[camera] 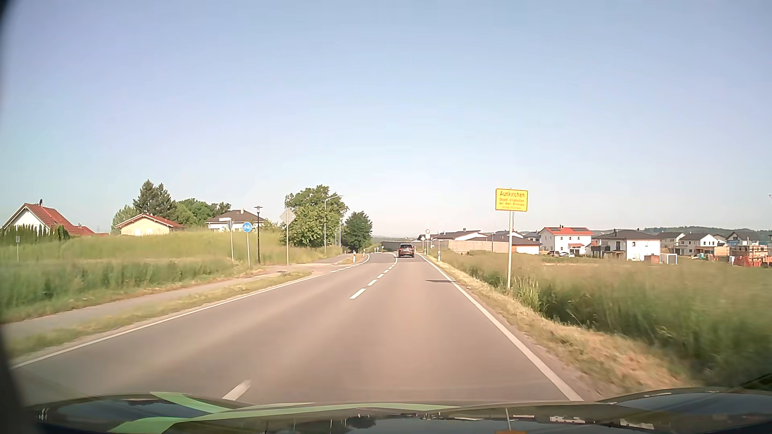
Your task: Follow the waypoints while adhering to traffic rules and regulations
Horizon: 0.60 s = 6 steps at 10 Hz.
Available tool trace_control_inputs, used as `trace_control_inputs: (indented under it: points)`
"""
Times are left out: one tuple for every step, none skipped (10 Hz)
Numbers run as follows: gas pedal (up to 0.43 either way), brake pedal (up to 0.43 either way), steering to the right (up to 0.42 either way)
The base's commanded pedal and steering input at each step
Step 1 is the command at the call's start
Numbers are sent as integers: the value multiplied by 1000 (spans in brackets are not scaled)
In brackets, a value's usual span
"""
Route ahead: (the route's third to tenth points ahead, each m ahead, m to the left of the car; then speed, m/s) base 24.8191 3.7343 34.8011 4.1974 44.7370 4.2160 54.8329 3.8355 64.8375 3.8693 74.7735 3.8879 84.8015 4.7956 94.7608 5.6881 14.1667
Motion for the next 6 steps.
trace_control_inputs:
  points:
    - [0,61,-3]
    - [0,18,-3]
    - [0,6,-3]
    - [0,0,-3]
    - [0,0,-3]
    - [0,0,-3]
